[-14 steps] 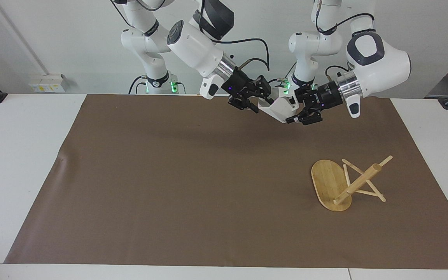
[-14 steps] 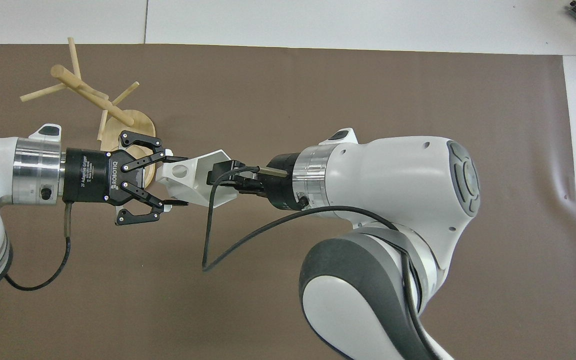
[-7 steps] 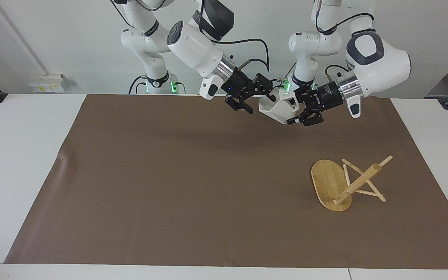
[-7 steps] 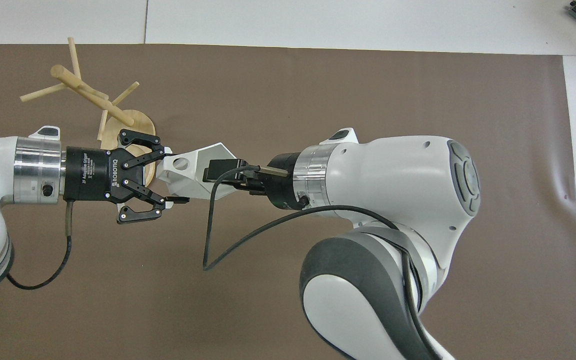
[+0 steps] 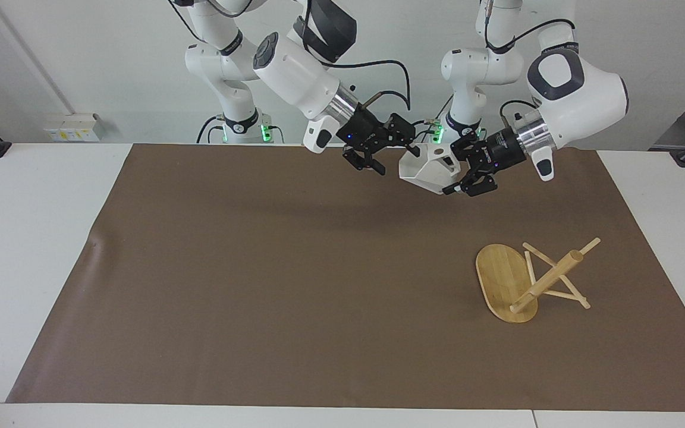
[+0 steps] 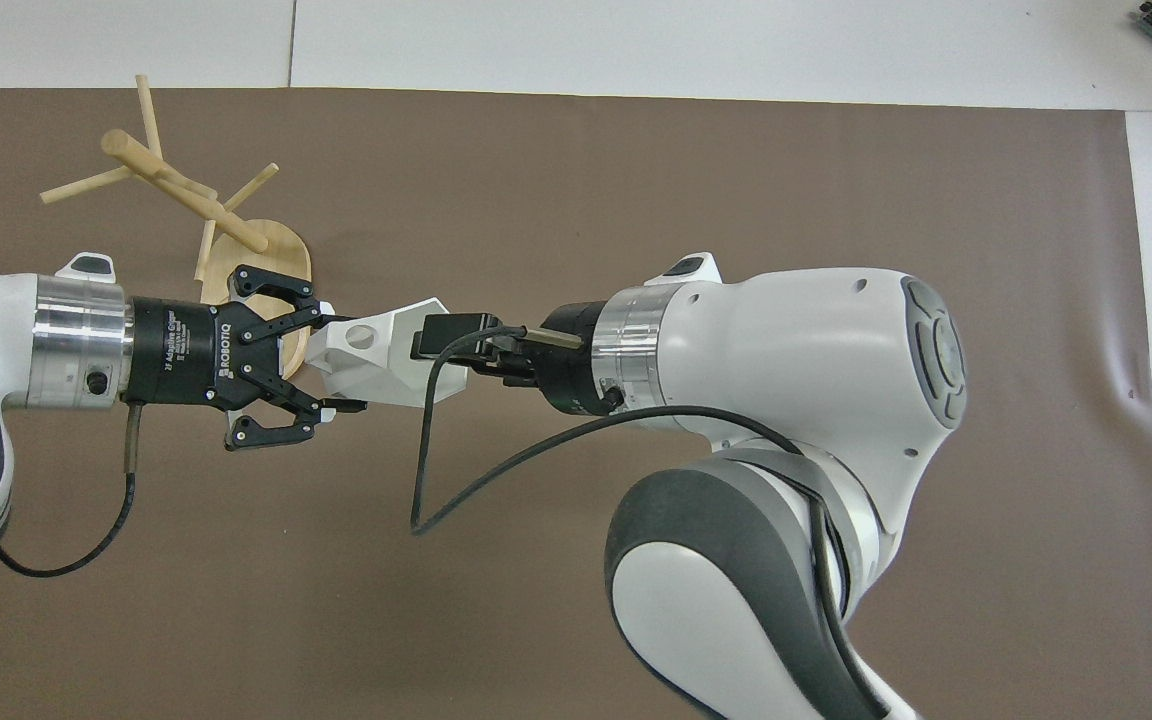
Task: Hang cup on rack
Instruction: 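Open the right gripper and withdraw it while the left gripper lifts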
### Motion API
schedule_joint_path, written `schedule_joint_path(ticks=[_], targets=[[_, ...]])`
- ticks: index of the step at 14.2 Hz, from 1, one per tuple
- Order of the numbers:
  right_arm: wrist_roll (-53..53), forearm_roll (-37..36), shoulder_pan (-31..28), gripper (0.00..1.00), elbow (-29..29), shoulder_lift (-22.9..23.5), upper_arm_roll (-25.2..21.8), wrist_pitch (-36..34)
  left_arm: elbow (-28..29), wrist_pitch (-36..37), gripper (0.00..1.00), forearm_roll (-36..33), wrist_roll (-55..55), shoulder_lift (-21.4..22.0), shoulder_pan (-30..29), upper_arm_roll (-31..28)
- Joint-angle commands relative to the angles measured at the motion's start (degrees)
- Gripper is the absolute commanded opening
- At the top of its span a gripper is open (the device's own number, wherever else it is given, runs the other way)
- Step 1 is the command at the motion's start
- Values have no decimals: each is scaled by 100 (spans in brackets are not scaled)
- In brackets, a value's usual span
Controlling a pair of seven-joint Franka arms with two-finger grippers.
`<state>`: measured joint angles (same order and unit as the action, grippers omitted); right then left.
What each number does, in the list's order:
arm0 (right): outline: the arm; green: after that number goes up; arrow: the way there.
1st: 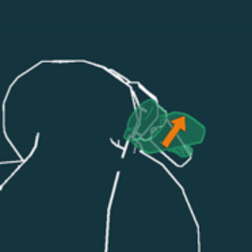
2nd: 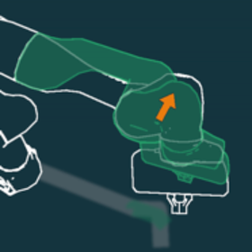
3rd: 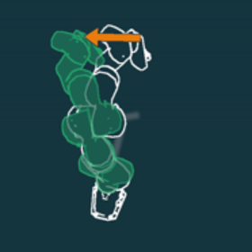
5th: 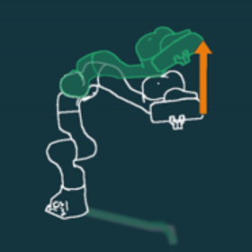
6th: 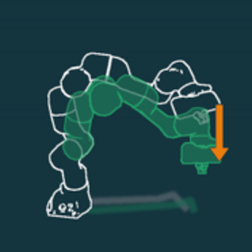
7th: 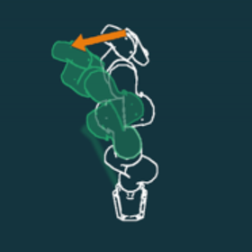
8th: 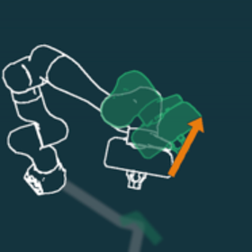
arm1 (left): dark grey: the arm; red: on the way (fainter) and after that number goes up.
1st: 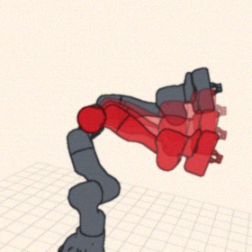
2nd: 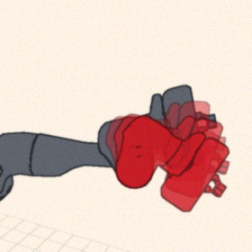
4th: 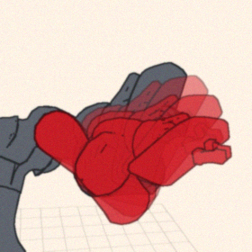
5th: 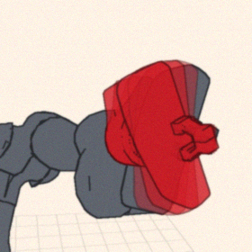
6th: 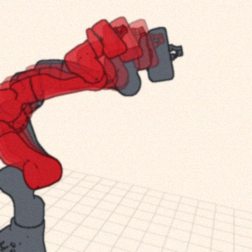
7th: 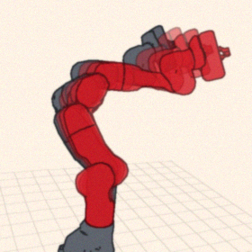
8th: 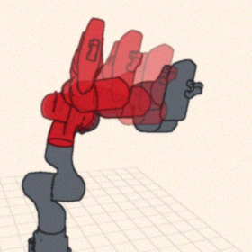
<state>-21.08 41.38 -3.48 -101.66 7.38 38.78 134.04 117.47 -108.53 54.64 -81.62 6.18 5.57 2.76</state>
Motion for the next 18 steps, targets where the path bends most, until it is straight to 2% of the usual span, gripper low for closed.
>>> schedule_joint_path(ticks=[1,3,7,12,15,18], targets=[[59,2,-82,100,-12,9,-150,17,136,-28,0,-172,-152,164,-117,-21],[183,-208,-82,100,-12,9,-492,-26,171,-19,0,-584,-231,164,-126,-21],[218,-1103,-91,100,-20,18,-1082,-61,356,-150,0,-691,-537,243,-274,-30],[454,-2000,-82,100,-91,-26,-1864,-500,716,-1458,0,-700,-2267,226,-302,-21],[1008,-2431,-74,100,-91,-44,-2347,-825,830,-2082,0,-700,-2560,146,-205,-13],[1368,-3265,-82,100,-99,-53,-2761,-914,839,-2557,0,-691,-2980,67,-162,-4]])
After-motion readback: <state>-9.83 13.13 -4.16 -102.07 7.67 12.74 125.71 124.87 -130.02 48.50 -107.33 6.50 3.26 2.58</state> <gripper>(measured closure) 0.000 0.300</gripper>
